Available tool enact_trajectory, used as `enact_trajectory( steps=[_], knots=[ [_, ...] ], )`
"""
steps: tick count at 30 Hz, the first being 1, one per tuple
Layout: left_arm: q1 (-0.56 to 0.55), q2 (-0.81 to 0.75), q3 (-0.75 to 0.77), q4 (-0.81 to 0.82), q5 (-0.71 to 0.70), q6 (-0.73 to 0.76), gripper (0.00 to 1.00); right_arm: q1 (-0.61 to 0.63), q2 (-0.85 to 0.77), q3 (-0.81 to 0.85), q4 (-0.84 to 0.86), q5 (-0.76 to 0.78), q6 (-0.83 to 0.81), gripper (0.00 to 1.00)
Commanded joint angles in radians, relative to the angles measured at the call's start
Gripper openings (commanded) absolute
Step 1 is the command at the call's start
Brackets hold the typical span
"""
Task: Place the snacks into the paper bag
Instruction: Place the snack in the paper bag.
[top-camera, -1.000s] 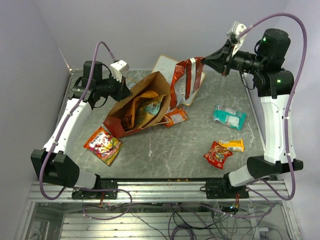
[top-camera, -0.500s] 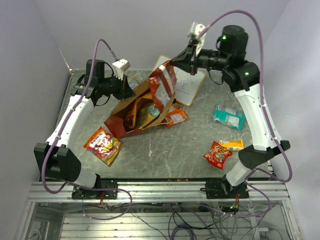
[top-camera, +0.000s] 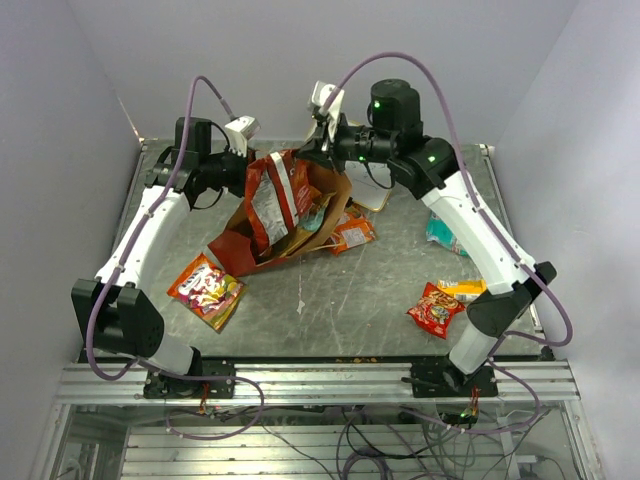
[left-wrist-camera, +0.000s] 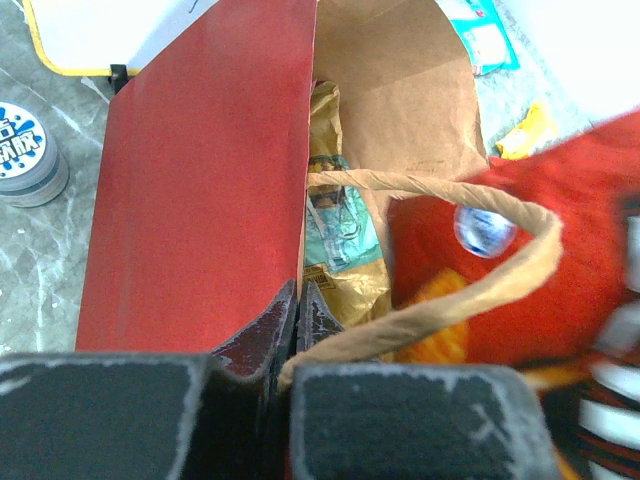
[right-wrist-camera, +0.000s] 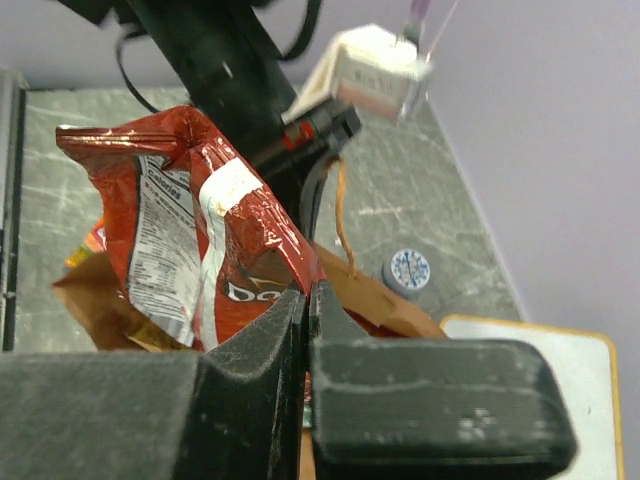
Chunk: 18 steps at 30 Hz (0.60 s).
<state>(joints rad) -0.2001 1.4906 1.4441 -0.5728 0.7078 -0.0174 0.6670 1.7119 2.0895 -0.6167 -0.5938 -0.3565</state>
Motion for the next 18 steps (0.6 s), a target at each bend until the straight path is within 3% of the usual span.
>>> enact_trajectory(
  steps=[1,18],
  knots=[
    [-0.009,-0.009,0.044,0.053,0.059,-0.037,0.07,0.002,-0.005,-0.09,0.092,0.075,-0.036,0.0],
    [-0.008,0.035,0.071,0.029,0.021,-0.089,0.07,0.002,0.036,-0.109,0.237,0.25,-0.061,0.0]
  ],
)
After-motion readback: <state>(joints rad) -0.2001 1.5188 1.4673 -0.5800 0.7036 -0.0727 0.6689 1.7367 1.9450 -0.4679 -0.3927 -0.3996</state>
